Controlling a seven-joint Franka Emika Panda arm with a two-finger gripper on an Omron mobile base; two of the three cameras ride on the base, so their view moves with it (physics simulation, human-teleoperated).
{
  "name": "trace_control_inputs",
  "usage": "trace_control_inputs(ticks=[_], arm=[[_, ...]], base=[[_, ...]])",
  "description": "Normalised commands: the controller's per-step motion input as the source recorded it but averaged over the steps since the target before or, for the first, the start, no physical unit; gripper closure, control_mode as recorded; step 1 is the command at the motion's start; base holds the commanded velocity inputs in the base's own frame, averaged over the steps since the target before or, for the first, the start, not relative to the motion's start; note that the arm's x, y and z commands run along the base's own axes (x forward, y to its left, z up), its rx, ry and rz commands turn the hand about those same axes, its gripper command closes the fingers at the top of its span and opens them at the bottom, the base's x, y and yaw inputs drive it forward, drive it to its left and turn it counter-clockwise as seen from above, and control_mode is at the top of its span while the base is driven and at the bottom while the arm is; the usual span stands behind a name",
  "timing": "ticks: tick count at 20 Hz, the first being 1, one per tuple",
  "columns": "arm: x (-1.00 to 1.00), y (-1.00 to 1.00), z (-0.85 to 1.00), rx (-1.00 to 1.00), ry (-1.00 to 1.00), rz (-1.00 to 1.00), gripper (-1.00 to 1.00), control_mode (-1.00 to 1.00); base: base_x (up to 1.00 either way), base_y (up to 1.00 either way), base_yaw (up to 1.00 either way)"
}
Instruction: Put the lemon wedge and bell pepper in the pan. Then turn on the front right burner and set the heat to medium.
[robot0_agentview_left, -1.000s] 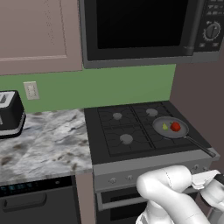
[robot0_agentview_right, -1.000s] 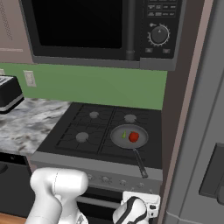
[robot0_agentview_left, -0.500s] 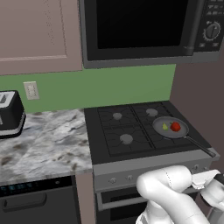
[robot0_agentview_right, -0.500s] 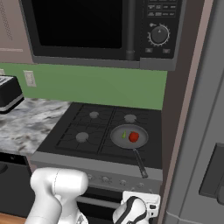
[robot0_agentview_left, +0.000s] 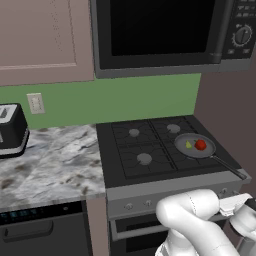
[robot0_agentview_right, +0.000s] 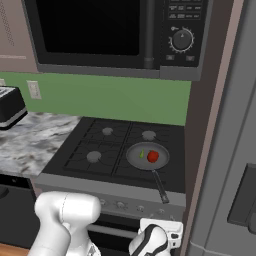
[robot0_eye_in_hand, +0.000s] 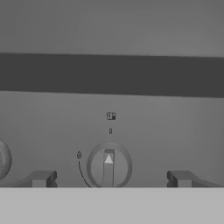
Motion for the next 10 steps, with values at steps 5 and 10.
trace_control_inputs(ticks=[5,10], arm=[[-0.22,-0.03,0.01,0.02,-0.01,0.01,-1.00,-1.00],[-0.07,-0.03,0.01,0.01,-0.02,0.01,-1.00,-1.00]], base=[[0.00,0.00,0.00],[0.00,0.00,0.00]])
